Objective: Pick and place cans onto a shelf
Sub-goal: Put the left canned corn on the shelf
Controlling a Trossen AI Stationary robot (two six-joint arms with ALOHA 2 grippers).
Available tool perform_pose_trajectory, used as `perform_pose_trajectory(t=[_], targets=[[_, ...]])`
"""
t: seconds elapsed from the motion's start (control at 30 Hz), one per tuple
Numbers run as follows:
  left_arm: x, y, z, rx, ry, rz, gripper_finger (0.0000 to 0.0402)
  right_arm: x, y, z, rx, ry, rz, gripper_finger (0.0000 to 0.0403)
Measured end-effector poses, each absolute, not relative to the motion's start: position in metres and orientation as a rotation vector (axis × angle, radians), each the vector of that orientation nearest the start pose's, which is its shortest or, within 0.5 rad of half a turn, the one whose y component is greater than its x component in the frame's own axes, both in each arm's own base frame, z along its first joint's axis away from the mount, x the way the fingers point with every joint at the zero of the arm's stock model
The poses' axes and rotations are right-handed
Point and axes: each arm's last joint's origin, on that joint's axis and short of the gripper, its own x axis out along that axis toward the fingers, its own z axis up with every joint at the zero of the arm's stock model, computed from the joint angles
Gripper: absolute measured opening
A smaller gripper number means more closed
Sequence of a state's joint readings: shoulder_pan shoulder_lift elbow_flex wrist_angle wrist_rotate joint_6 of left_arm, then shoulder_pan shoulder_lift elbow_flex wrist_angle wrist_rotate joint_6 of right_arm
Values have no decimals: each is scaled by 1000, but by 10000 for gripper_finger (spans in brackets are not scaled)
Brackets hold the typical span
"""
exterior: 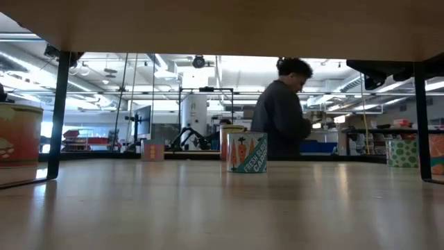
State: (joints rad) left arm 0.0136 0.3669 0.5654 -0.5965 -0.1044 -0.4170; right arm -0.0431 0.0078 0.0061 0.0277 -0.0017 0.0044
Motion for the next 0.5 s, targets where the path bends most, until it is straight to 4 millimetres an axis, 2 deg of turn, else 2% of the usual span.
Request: perform_pose_trajectory(t=[0.27,0.37,0.5], targets=[[99,0,323,-439,865,150,3,98,-4,168,3,-26,-42,47],[102,-1,331,-454,1049,183,18,98,-4,168,4,-26,-41,47],[106,-1,325,-461,1253,248,60,98,-4,168,3,-26,-42,47]])
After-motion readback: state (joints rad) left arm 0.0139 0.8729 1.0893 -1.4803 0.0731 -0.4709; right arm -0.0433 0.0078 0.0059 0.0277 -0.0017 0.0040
